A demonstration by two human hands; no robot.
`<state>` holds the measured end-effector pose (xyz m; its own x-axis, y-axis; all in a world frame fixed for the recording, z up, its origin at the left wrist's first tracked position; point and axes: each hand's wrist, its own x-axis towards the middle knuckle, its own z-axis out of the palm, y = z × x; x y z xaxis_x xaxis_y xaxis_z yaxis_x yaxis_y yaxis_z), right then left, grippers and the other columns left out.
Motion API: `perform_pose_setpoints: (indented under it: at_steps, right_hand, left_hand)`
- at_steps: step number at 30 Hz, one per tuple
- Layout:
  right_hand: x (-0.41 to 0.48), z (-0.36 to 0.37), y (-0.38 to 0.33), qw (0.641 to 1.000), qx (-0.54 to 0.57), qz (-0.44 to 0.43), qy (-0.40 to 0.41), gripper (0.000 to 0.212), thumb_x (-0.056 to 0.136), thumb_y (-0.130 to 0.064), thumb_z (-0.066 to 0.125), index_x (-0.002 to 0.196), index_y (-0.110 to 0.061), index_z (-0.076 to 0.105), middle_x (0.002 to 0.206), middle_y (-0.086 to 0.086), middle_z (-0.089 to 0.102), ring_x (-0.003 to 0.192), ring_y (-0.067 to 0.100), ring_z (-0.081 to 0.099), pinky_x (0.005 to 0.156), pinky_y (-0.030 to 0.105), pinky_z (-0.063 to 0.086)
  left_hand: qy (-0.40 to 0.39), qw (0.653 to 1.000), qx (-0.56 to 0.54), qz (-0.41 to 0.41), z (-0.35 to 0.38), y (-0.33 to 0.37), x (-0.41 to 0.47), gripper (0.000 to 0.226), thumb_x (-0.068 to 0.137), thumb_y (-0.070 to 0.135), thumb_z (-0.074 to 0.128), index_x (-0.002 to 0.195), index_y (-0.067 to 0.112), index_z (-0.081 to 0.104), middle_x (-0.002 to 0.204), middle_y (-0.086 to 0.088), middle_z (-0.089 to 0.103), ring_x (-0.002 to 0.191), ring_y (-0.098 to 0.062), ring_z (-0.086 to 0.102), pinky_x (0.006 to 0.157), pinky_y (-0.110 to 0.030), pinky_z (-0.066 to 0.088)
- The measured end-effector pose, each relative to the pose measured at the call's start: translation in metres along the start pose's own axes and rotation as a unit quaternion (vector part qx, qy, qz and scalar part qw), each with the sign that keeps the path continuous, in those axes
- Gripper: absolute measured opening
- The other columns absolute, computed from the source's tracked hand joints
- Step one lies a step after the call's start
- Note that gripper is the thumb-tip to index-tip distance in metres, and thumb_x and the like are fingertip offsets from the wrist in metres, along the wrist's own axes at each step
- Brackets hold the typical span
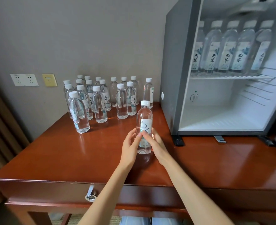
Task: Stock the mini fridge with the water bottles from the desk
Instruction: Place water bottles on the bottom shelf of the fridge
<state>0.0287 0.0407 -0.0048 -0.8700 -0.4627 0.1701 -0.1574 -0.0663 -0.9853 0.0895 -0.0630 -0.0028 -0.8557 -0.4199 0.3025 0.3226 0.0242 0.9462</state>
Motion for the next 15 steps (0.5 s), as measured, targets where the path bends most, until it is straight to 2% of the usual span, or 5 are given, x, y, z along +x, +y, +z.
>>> perform_pose_setpoints:
  at_steps: [3,8,13,15]
  right_hand:
    - [-0.002,-0.006,-0.002,1.0,0.016,0.003,0.006,0.051,0.09,-0.045,0.063,0.134,-0.024,0.046,0.123,-0.007,0.061,0.112,0.008,0.06,0.099,0.03,0.047]
    - [-0.011,-0.028,-0.001,0.999,0.02,-0.01,0.044,0.051,0.088,-0.042,0.067,0.131,-0.022,0.048,0.12,-0.005,0.063,0.108,0.007,0.062,0.096,0.029,0.049]
    - [-0.021,-0.064,-0.005,0.994,0.013,-0.029,0.103,0.043,0.091,-0.041,0.064,0.124,-0.016,0.052,0.112,0.0,0.065,0.102,0.014,0.063,0.088,0.029,0.05]
    - [-0.025,-0.083,-0.005,0.991,0.019,-0.028,0.129,0.042,0.092,-0.042,0.062,0.124,-0.017,0.052,0.113,-0.002,0.065,0.103,0.014,0.063,0.088,0.028,0.049]
  left_hand:
    - [-0.023,1.0,0.005,0.013,0.002,0.0,-0.001,0.03,0.096,0.025,0.056,0.124,0.015,0.062,0.116,-0.001,0.069,0.112,-0.016,0.063,0.091,-0.024,0.051]
    - [-0.074,0.996,0.029,0.04,0.02,-0.003,-0.005,0.03,0.098,0.029,0.052,0.123,0.017,0.064,0.118,0.001,0.069,0.113,-0.015,0.063,0.098,-0.033,0.048]
    - [-0.043,0.997,0.058,0.02,0.059,-0.011,-0.009,0.028,0.101,0.026,0.047,0.121,0.017,0.064,0.115,0.001,0.07,0.108,-0.018,0.065,0.097,-0.041,0.05]
    - [-0.001,0.993,0.116,0.001,0.077,-0.016,-0.011,0.025,0.1,0.028,0.049,0.119,0.021,0.063,0.116,0.007,0.068,0.109,-0.012,0.062,0.096,-0.033,0.048]
